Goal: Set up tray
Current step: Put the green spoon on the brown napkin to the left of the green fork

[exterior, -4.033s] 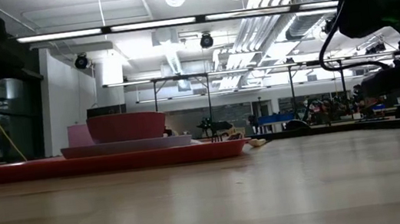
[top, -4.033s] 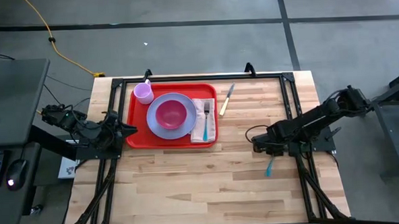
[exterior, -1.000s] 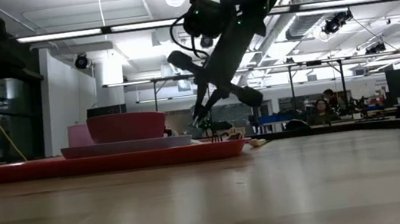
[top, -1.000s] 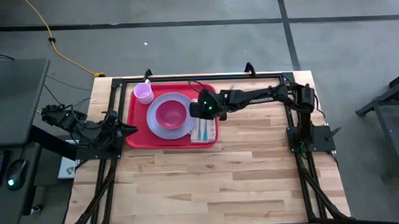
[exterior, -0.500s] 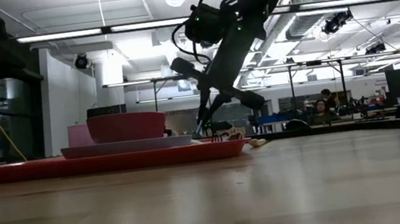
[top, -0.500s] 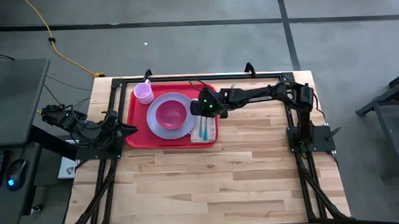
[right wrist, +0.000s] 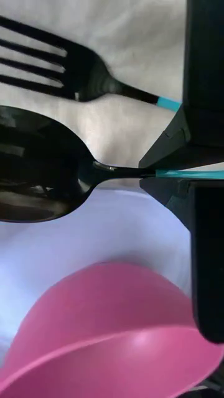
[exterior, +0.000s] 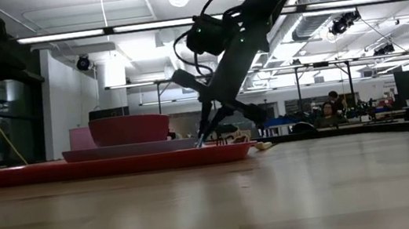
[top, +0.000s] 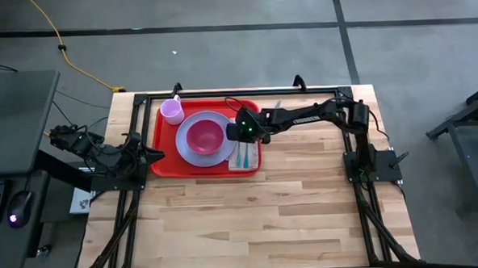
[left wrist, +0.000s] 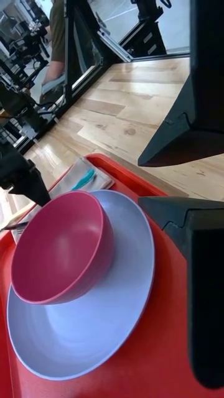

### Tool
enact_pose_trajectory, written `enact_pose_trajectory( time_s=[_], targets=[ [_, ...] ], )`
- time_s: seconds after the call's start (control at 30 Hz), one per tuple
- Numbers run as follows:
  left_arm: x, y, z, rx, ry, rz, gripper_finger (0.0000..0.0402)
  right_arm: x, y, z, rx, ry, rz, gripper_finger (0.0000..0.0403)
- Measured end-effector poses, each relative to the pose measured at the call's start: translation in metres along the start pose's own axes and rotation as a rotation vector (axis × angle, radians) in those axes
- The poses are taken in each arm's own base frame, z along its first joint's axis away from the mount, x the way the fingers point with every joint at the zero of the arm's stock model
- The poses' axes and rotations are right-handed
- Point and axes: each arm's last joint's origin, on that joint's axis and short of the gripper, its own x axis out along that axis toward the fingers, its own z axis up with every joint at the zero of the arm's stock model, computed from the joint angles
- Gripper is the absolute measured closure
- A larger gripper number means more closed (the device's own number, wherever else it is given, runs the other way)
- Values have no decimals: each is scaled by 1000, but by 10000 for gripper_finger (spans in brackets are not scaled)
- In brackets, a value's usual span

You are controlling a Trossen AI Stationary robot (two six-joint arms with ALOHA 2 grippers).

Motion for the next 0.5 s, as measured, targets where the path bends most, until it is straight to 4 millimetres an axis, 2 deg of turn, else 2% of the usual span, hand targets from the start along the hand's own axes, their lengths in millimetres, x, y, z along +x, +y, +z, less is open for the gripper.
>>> enact_pose_trajectory(
  time_s=[0.27, 0.5],
  targets=[
    [0, 0, 0, 0, 0, 0, 284, 13, -7, -1, 2, 25, -25, 403],
    [0, 0, 0, 0, 1, -1, 284, 14, -6, 1, -6, 16, -8, 403]
  ],
)
